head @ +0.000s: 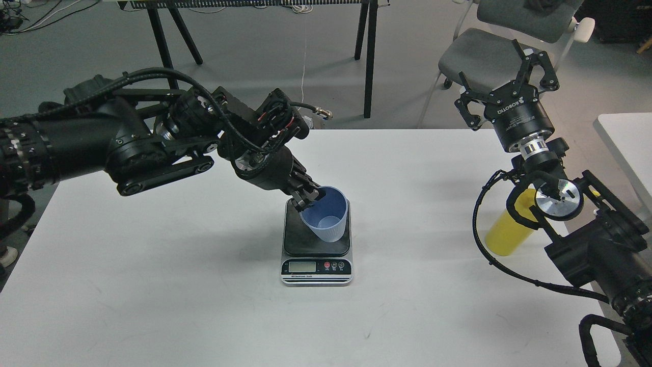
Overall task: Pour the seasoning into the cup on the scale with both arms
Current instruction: 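Lift the blue cup with the left gripper and set it on the scale, then release the cup and withdraw the left gripper upward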
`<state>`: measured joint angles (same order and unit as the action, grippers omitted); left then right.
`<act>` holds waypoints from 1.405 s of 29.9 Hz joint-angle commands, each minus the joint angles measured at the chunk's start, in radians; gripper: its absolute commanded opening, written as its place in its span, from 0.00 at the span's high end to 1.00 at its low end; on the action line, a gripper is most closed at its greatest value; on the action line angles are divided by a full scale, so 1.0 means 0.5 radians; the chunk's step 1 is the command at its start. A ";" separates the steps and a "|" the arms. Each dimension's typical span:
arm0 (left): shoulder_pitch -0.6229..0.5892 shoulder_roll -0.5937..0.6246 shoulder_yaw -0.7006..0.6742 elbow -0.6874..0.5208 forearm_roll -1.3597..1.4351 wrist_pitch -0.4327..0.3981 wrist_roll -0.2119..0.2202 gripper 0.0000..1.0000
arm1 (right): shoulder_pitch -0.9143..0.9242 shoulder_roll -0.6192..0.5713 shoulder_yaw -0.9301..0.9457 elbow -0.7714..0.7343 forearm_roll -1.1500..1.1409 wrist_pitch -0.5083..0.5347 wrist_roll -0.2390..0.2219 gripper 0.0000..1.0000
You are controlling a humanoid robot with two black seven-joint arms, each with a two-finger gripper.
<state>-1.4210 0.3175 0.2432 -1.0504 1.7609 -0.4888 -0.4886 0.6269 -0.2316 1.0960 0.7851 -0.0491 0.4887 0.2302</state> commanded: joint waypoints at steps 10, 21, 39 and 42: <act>0.016 -0.040 0.081 0.128 0.006 0.000 0.000 0.96 | -0.020 0.003 0.002 0.001 0.000 0.000 0.003 0.01; 0.032 -0.052 0.063 0.140 -0.006 0.000 0.000 0.96 | -0.023 0.000 0.002 -0.002 0.000 0.000 0.000 0.01; 0.038 -0.159 0.050 0.275 -0.049 0.000 0.000 0.83 | -0.020 0.000 0.002 -0.002 0.000 0.000 0.003 0.01; 0.038 -0.163 0.054 0.278 -0.125 0.000 0.000 0.77 | -0.020 0.000 0.002 -0.002 0.000 0.000 0.000 0.01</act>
<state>-1.4021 0.2373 0.2693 -0.9128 1.7277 -0.4887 -0.4887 0.6163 -0.2316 1.0967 0.7838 -0.0490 0.4887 0.2305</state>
